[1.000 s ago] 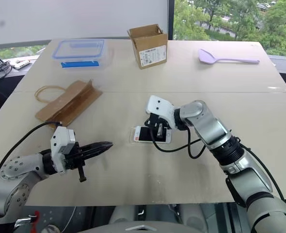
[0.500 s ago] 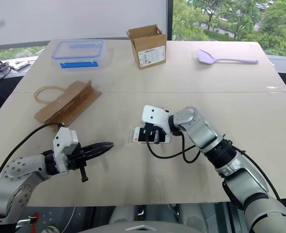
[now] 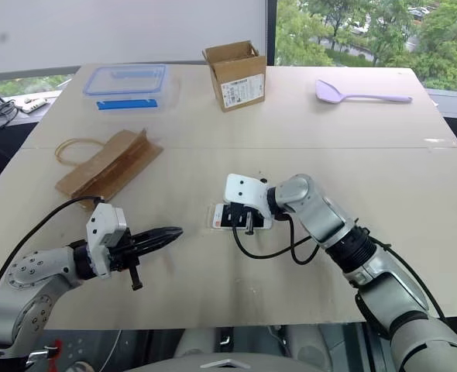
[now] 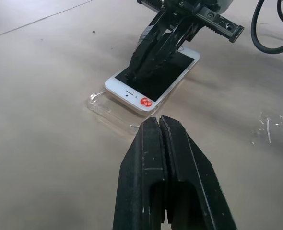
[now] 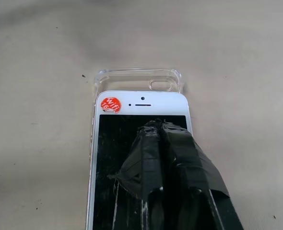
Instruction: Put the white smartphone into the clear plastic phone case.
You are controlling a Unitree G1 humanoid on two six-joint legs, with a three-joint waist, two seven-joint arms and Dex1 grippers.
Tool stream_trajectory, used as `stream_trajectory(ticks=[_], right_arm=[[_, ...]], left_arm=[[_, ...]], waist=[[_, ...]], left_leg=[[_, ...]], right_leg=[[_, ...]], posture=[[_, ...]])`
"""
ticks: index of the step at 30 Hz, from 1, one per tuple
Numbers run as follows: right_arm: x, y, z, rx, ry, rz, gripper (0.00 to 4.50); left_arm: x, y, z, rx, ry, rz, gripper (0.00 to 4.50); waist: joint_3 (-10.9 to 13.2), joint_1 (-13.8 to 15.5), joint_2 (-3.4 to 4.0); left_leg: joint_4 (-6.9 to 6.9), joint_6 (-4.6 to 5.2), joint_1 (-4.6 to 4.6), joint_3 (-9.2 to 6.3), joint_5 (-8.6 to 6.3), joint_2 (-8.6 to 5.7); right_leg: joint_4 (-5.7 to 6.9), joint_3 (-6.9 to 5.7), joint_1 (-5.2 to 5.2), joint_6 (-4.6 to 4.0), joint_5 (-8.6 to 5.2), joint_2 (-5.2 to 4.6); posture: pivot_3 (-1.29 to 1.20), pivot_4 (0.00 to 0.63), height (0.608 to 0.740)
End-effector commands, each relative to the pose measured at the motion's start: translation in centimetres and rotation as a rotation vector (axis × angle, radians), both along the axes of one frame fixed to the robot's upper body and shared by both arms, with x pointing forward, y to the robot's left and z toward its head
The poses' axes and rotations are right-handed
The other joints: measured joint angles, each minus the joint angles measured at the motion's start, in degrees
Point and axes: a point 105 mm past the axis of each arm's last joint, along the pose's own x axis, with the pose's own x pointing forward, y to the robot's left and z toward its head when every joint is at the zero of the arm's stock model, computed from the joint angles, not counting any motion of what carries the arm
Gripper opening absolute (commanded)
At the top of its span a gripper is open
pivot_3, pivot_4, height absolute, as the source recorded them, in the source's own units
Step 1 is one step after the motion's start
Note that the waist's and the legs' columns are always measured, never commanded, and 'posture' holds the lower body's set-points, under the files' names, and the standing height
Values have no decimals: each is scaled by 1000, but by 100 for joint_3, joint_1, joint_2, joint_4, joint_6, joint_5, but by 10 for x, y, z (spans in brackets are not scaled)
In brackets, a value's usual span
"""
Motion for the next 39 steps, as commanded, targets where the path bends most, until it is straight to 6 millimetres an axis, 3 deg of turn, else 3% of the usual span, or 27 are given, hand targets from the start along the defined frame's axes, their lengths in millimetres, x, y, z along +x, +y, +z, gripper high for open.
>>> stream_trajectory(ticks=[1,8,25,39], right_arm=[[-6,-10,-37,-108,92,-19,0],[-8,-13,-50,-153,144,-46,0],[-19,-8,-49,-135,185,-3,0],[-9,-11,-46,-112,137,-29,0]], left_arm=[[-1,-2,5,0,-24,-8,20],[-1,-2,5,0,-22,-5,20],[0,-2,3,7,-21,6,20],[1,-3,3,5,-25,5,20]], waist=[[-7,0,1],[-25,-2,3],[-70,-1,9],[-69,-2,10]], left_leg=[[0,0,2,0,0,0],[-22,-1,89,5,-1,0],[-25,-1,89,4,-1,-1],[-35,-2,88,0,-2,-1]], right_leg=[[0,0,2,-1,-1,0],[-15,0,78,-20,-14,-7],[-17,-1,76,-23,-15,-15],[-21,-5,69,-29,-19,-20]], posture=[[0,150,740],[0,150,740],[0,150,740],[0,150,740]])
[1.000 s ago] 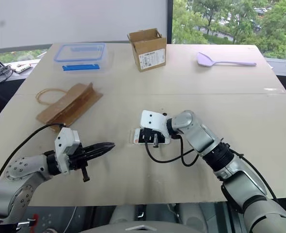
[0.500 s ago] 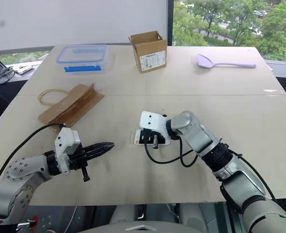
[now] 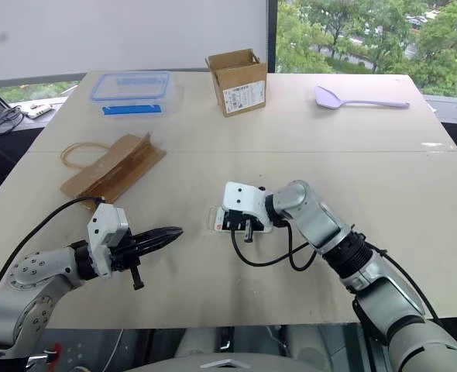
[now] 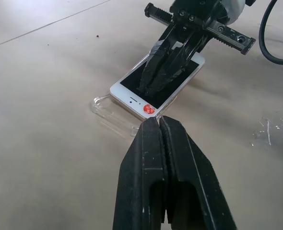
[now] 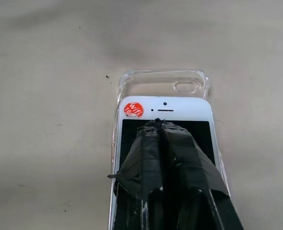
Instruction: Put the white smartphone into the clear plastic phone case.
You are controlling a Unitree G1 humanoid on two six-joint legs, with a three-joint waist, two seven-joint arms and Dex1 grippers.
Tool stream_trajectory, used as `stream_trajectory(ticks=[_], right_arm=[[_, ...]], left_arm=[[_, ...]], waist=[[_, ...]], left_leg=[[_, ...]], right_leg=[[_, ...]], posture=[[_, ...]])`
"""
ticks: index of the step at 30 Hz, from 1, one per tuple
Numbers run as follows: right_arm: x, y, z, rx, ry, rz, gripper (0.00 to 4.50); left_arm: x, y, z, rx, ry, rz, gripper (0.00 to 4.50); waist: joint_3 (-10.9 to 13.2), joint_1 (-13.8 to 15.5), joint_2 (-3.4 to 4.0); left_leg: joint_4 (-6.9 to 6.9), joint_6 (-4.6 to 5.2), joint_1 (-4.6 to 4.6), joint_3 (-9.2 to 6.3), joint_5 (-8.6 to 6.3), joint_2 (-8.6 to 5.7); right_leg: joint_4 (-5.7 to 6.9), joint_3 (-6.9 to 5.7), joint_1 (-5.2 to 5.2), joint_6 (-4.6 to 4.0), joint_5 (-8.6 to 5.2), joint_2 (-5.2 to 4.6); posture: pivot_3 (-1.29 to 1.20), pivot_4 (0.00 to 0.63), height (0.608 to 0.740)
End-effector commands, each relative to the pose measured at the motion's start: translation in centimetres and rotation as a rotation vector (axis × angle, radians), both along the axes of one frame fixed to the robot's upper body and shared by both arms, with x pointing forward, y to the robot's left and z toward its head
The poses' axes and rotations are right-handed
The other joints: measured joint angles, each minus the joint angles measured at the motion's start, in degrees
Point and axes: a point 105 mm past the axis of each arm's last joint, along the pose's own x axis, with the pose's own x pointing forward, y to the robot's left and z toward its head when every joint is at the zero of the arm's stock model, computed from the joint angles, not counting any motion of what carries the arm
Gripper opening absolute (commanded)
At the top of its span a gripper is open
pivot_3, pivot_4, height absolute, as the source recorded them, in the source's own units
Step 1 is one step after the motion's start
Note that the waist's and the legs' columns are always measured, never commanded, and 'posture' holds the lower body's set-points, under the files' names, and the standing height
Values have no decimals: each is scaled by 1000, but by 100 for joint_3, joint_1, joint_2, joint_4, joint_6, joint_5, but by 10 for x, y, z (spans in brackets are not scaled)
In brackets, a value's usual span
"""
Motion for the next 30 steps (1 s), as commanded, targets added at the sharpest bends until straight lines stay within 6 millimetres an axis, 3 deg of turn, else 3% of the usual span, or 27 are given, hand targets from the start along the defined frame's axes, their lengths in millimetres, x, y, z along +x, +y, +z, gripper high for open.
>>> stream_trajectory(ticks=[1,19,23,30], right_arm=[[-1,-15,-36,-108,70,-36,0],[-8,-19,-50,-148,149,23,0],[-4,-15,-41,-101,140,7,0],[2,-2,8,101,103,14,0]], left_arm=[[0,-4,5,0,-28,-13,20],[-2,-3,5,1,-25,-6,20],[-3,-2,5,2,-24,-2,20],[-3,-2,5,3,-25,-1,20]], waist=[[0,0,0],[0,0,0],[0,0,0],[15,-3,6]], left_leg=[[-1,0,0,0,0,0],[-25,0,1,-2,0,-2],[-25,0,2,-7,0,-1],[-28,0,-12,-10,0,-1]], right_leg=[[0,0,-1,0,0,0],[-13,2,-8,-5,-3,-6],[-13,2,-9,-5,-3,-9],[-11,6,-28,-6,-4,-9]], posture=[[0,150,740],[0,150,740],[0,150,740],[0,150,740]])
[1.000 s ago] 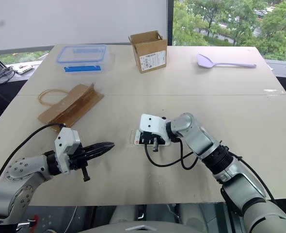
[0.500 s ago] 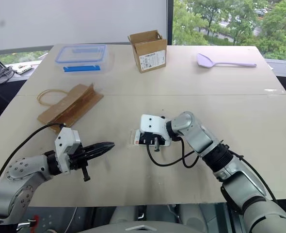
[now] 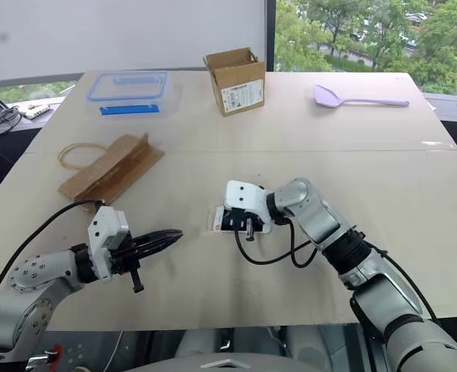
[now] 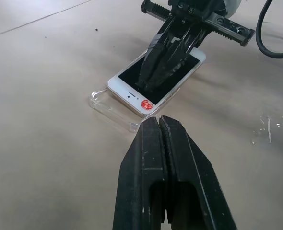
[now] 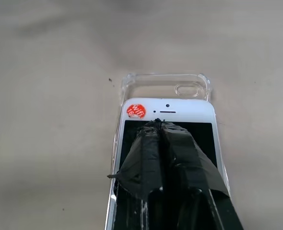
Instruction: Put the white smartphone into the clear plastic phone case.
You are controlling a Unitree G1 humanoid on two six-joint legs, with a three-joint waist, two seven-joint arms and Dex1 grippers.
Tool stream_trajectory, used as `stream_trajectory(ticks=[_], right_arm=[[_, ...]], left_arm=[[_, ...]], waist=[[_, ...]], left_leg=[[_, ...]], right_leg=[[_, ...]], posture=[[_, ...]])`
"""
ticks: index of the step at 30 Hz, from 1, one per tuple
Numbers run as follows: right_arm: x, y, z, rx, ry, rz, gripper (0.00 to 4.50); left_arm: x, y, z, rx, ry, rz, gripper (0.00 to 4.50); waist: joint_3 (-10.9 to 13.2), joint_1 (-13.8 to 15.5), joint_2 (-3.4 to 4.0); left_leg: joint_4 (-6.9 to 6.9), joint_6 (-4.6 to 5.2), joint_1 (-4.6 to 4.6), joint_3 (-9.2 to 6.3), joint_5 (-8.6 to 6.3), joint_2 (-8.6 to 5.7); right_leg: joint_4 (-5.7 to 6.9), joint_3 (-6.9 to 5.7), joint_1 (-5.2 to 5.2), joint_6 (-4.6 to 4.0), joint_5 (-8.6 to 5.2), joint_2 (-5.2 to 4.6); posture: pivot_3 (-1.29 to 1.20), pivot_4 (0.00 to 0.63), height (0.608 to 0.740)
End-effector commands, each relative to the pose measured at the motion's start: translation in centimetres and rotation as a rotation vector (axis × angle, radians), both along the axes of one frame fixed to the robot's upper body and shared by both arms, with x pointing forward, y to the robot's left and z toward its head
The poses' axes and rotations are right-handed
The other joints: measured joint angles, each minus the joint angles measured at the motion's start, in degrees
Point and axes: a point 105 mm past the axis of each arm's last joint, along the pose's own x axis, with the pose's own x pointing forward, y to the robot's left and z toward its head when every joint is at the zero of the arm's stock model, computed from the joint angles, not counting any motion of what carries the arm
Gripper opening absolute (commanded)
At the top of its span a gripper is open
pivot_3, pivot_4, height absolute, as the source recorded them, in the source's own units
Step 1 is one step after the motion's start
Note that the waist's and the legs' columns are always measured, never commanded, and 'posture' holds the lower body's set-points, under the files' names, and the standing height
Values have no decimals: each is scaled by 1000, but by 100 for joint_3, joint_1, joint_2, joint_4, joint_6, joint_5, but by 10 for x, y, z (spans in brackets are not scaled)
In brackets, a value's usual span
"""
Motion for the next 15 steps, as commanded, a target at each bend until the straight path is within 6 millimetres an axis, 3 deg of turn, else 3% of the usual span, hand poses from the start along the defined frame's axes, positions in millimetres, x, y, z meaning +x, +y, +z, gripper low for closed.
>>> stream_trajectory(ticks=[1,4,8,15], right_arm=[[0,0,11,44,35,-18,0],[4,3,32,99,17,-35,0],[14,4,43,103,-41,-87,0],[28,2,38,46,-108,-138,0]], left_arm=[[0,-3,9,3,-42,-12,20],[0,-3,9,2,-41,-14,20],[0,-4,9,1,-41,-17,20],[0,-4,9,2,-40,-19,20]], waist=[[7,1,3],[21,4,1],[43,-3,3],[45,0,3]], left_leg=[[-1,0,-6,1,0,0],[-6,0,-12,6,0,-1],[-8,1,-29,13,0,-2],[-6,1,-81,29,1,-2]], right_leg=[[0,1,-1,0,0,1],[-1,3,-8,0,0,2],[2,10,-30,0,0,8],[1,5,-71,3,2,16]], posture=[[0,150,740],[0,150,740],[0,150,740],[0,150,740]])
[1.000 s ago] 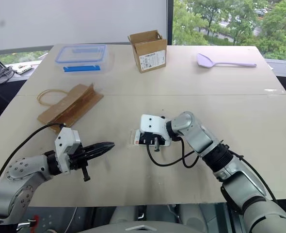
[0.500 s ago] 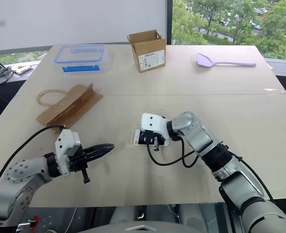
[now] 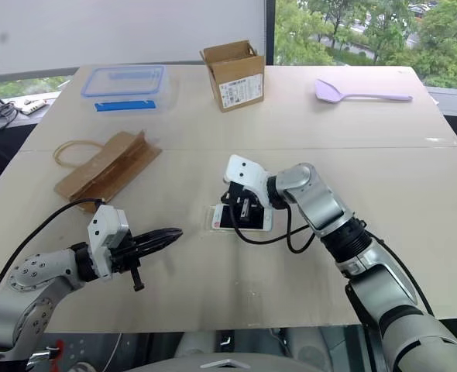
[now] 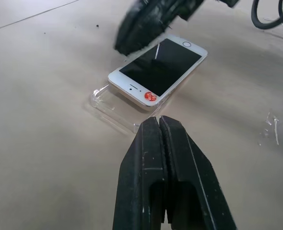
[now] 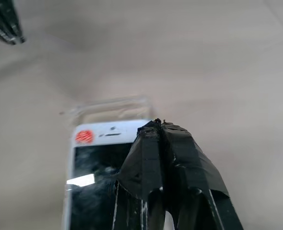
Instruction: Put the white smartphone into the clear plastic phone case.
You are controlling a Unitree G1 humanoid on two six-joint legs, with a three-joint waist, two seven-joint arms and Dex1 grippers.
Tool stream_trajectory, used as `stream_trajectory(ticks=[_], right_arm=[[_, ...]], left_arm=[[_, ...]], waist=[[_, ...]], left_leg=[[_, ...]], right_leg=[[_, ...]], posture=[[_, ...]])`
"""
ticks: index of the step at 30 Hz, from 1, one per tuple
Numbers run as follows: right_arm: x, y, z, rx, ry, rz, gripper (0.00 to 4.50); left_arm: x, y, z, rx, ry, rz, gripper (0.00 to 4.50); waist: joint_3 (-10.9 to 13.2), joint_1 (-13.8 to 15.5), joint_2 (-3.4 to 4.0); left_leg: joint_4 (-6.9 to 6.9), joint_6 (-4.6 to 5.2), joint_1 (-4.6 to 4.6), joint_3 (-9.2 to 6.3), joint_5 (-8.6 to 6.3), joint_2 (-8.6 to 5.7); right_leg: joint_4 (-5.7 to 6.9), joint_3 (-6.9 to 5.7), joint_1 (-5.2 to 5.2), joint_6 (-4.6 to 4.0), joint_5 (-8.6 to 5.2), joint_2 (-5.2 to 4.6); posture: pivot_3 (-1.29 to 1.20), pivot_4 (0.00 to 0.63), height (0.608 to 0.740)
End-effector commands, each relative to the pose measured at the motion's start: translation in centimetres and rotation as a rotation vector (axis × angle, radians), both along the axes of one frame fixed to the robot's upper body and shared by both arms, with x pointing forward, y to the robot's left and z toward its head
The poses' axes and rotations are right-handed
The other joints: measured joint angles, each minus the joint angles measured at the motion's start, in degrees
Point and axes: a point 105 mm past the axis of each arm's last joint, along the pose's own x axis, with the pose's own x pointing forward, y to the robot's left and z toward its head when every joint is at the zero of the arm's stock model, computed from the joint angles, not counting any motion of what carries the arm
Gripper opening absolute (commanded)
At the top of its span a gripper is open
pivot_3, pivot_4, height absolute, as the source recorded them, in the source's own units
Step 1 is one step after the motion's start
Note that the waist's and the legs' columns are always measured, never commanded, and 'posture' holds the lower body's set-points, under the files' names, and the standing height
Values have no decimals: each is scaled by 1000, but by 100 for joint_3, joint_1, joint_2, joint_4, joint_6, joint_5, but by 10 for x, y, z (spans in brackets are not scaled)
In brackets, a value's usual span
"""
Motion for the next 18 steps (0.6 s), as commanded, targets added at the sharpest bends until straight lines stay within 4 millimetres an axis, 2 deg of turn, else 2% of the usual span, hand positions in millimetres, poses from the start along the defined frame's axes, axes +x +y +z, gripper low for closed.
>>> stream_trajectory(ticks=[1,6,8,13,18], right_arm=[[6,0,3,-24,-59,-8,0],[10,0,-10,-83,-79,-12,0],[6,2,-12,-89,-69,20,0],[-3,5,-9,-79,-56,78,0],[9,3,-2,-63,-120,11,0]], left_arm=[[-2,-3,7,2,-30,-17,20],[-2,-3,6,2,-28,-17,20],[-2,-4,7,1,-29,-17,20],[-2,-4,6,3,-29,-14,20],[-2,-4,6,1,-29,-12,20]], waist=[[1,0,0],[3,-8,-1],[4,-7,-1],[4,-6,-1],[4,-6,-1]], left_leg=[[1,0,-4,0,0,0],[2,0,-5,-1,0,0],[2,0,-6,-3,0,1],[2,0,-6,-4,0,1],[3,0,-6,-4,1,1]], right_leg=[[-1,0,-3,0,0,0],[0,0,-5,1,0,3],[1,0,-5,2,1,5],[1,0,-5,13,7,6],[2,0,-4,15,9,6]], posture=[[0,150,740],[0,150,740],[0,150,740],[0,150,740],[0,150,740]])
